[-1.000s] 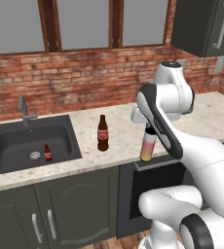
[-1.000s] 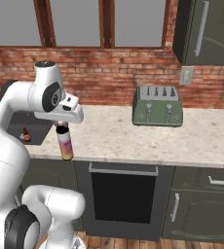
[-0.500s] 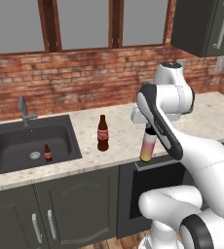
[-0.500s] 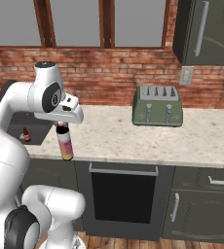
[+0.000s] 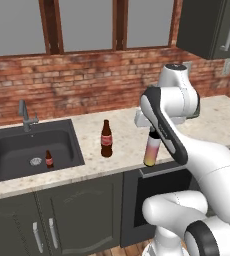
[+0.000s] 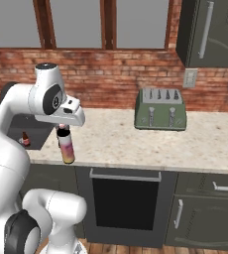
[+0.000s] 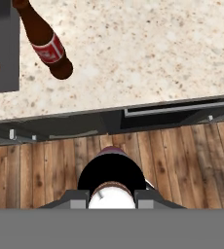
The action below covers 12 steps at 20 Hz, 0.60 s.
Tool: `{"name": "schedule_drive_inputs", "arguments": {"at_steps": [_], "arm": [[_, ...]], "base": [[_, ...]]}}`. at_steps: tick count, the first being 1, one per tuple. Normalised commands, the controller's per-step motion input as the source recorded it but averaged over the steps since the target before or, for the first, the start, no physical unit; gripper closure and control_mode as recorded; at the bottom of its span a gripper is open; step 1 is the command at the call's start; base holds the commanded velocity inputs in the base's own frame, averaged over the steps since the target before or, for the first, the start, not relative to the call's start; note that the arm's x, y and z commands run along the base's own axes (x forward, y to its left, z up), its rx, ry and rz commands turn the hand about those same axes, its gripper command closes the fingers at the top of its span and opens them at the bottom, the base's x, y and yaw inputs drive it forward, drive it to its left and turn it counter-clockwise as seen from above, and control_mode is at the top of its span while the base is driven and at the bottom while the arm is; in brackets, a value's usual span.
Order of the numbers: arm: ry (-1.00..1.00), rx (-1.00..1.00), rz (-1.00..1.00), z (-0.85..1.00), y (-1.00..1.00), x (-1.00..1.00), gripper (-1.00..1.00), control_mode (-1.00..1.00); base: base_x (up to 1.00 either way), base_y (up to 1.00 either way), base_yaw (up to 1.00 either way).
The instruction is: Place the large bottle from the dining counter next to the other large bottle outside the sink, and place the small bottle from the dining counter next to the other small bottle inside the sink.
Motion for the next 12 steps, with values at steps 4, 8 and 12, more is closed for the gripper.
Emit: {"name": "schedule_drive_inputs", "arguments": {"at_steps": [4,8,12], "arm": [[0.00,0.00,0.00,0.00,0.00,0.00,1.00,1.00],[0.00,0.00,0.00,0.00,0.00,0.00,1.00,1.00],[0.00,0.00,0.00,0.00,0.00,0.00,1.00,1.00]], "base": [[0.30,0.00,0.00],[0.36,0.03,0.00],[0.36,0.12,0.00]]}}
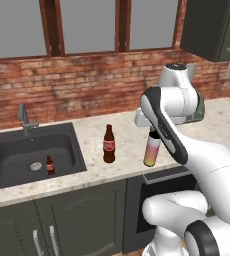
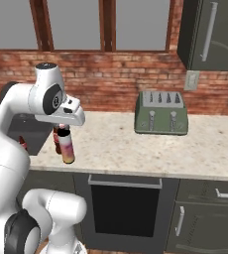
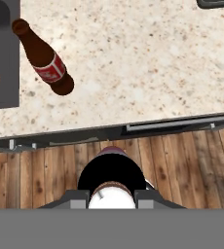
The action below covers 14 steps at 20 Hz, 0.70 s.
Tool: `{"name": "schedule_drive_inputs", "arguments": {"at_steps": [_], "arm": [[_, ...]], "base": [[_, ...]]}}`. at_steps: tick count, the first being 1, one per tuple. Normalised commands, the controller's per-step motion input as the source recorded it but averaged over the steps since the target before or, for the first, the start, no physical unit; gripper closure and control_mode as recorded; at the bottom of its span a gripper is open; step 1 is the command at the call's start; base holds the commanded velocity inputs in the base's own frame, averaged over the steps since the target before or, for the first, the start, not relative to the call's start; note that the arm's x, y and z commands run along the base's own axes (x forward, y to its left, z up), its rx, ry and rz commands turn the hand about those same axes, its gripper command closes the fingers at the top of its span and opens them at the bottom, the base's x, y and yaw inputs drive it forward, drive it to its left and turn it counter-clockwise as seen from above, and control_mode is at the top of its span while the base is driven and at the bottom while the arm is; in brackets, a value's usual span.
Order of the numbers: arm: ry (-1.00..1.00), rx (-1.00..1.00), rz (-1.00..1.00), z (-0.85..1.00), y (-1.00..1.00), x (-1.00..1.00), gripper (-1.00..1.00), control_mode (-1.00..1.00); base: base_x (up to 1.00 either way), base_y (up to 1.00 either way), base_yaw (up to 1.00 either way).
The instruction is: Place the large bottle from the dining counter next to the other large bottle outside the sink, and place the small bottle from the dining counter next to the other small bottle inside the sink.
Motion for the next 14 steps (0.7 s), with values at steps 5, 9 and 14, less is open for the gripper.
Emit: {"name": "schedule_drive_inputs", "arguments": {"at_steps": [5,9,14], "arm": [[0.00,0.00,0.00,0.00,0.00,0.00,1.00,1.00],[0.00,0.00,0.00,0.00,0.00,0.00,1.00,1.00],[0.00,0.00,0.00,0.00,0.00,0.00,1.00,1.00]], "base": [[0.16,0.02,0.00],[0.24,0.02,0.00],[0.05,0.00,0.00]]}}
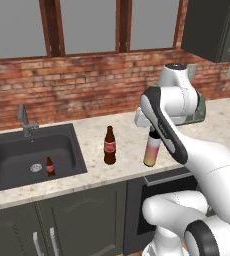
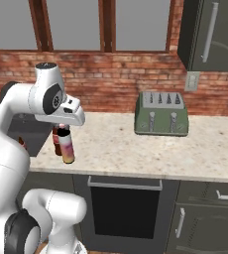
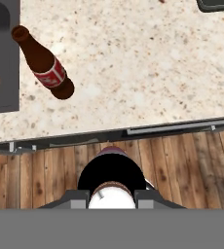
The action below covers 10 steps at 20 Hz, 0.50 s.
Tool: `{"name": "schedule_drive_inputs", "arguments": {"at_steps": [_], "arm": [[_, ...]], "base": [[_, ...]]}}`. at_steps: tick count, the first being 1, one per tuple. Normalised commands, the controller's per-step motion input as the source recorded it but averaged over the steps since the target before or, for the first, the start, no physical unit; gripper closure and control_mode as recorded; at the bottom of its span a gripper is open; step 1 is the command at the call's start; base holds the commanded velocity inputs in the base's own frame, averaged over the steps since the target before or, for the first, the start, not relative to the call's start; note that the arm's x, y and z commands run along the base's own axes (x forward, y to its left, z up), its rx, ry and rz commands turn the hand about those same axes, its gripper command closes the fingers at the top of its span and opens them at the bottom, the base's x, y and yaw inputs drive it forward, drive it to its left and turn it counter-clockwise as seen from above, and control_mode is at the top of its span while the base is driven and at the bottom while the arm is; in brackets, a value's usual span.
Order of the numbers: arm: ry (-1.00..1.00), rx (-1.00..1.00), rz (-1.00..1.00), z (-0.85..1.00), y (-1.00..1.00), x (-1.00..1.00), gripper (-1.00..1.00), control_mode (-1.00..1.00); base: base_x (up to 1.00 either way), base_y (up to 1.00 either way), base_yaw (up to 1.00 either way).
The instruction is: Place the large bottle from the dining counter next to the other large bottle outside the sink, and place the small bottle from the dining counter next to the other small bottle inside the sink.
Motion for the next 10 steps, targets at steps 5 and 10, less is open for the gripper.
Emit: {"name": "schedule_drive_inputs", "arguments": {"at_steps": [5,10], "arm": [[0.00,0.00,0.00,0.00,0.00,0.05,1.00,-1.00],[-0.01,0.00,0.00,0.00,0.00,0.27,1.00,-1.00]], "base": [[0.01,0.00,0.00],[0.00,0.00,0.00]]}}
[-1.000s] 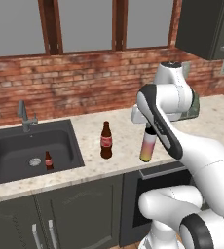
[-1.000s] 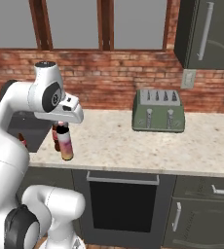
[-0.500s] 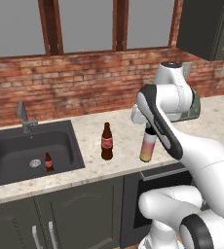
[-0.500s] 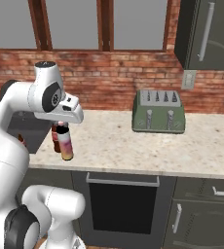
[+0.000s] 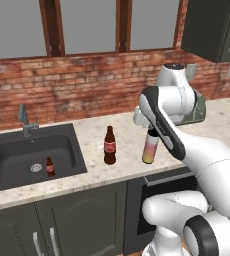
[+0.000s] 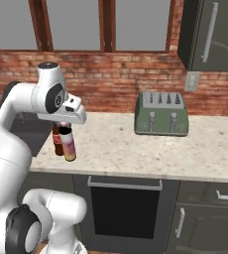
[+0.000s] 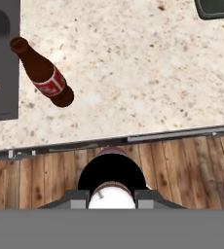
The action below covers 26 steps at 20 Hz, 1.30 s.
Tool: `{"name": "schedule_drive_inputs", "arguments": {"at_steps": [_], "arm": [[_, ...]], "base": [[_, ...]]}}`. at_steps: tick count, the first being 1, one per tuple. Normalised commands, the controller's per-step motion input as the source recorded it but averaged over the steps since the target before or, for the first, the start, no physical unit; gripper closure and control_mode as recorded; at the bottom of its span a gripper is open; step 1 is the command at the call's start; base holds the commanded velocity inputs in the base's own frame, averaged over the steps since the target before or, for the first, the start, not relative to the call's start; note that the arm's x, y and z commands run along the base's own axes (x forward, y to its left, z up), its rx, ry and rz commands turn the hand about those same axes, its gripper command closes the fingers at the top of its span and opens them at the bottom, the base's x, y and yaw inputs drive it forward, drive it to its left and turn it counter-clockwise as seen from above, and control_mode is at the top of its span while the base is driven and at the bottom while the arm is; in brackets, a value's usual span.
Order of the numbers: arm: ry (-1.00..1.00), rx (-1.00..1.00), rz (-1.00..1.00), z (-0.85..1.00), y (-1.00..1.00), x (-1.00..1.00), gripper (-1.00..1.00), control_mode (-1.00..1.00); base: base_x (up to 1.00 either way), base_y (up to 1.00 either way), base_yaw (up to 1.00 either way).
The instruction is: Place the large bottle from the dining counter next to the other large bottle outside the sink, and place the small bottle from the dining counter next to the other small bottle inside the sink.
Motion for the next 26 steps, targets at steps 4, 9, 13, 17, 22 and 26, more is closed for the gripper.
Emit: {"name": "schedule_drive_inputs", "arguments": {"at_steps": [4,9,13,17,22,26], "arm": [[-0.02,0.00,0.00,0.00,0.01,0.47,1.00,-1.00],[0.00,0.00,0.00,0.00,0.03,0.40,1.00,-1.00],[0.00,0.00,0.00,0.00,0.22,0.33,1.00,-1.00],[0.00,0.00,0.00,0.00,0.22,0.22,1.00,-1.00],[-0.01,0.00,0.00,-0.16,0.10,0.21,1.00,-1.00],[0.00,0.00,0.00,-0.33,0.01,0.32,1.00,-1.00]], "base": [[0.00,0.00,0.00],[0.00,0.00,0.00],[0.00,0.00,0.00],[0.00,0.00,0.00],[0.00,0.00,0.00],[0.00,0.00,0.00]]}}
